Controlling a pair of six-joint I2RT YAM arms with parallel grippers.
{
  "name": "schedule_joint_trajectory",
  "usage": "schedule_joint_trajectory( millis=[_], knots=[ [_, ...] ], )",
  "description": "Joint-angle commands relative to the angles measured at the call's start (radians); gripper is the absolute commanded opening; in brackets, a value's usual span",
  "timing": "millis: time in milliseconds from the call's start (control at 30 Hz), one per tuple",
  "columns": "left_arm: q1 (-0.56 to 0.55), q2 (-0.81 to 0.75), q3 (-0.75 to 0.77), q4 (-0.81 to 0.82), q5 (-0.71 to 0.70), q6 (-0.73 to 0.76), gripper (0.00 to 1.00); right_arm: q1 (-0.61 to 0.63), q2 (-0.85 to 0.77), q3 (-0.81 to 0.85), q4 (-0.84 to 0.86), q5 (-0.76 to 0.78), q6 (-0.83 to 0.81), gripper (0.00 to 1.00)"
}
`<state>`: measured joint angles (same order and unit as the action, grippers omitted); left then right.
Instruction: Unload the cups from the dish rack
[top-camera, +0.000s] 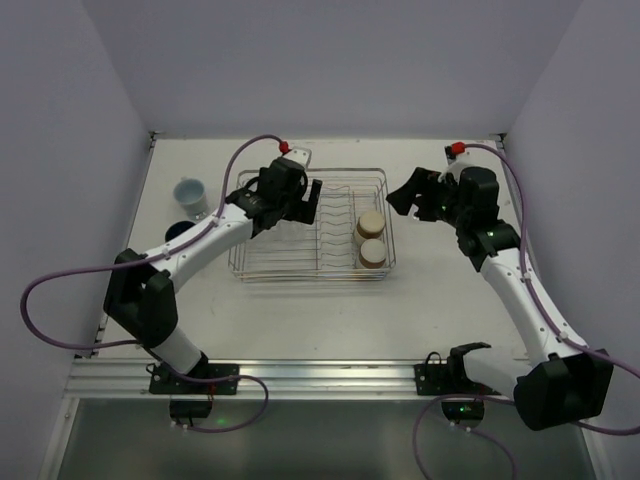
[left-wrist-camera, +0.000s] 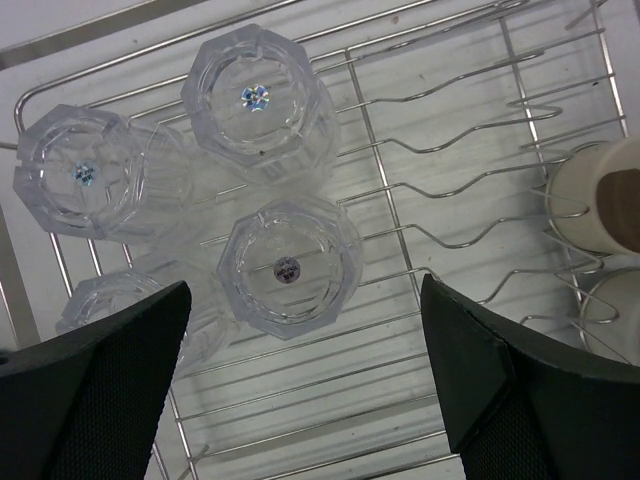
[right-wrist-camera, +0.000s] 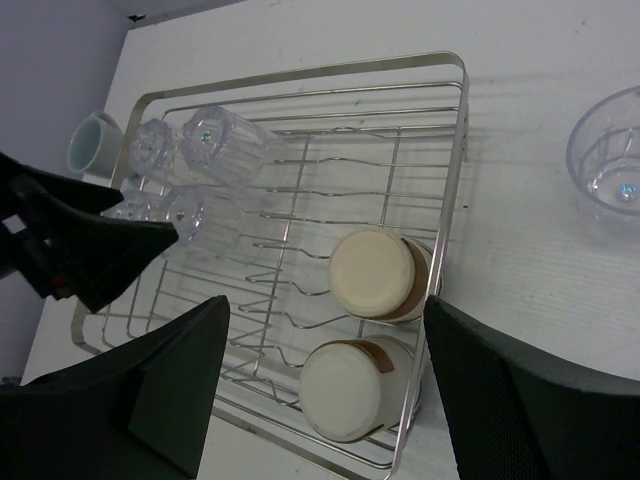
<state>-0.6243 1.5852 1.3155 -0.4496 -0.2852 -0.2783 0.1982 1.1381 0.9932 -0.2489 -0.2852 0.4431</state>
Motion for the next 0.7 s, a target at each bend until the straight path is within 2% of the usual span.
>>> schedule_joint_trajectory(
  millis=[0, 500, 600, 667],
  knots=[
    [0.024, 0.047, 0.01, 0.035, -0.003, -0.022, 0.99, 0.001, -0.06, -0.007, 0.095, -0.046, 0.019, 0.81],
    [0.077, 0.177, -0.03, 0.132, 0.063, -0.024, 0.96, 0.007, -0.046, -0.008, 0.102, -0.066, 0.022, 0.8],
    [0.083, 0.19, -0.032, 0.144, 0.072, -0.024, 0.92, 0.012, -0.043, -0.008, 0.103, -0.058, 0.022, 0.8],
    [0.083, 0.194, -0.033, 0.149, 0.072, -0.021, 0.85, 0.012, -0.04, -0.007, 0.102, -0.058, 0.023, 0.8]
  ],
)
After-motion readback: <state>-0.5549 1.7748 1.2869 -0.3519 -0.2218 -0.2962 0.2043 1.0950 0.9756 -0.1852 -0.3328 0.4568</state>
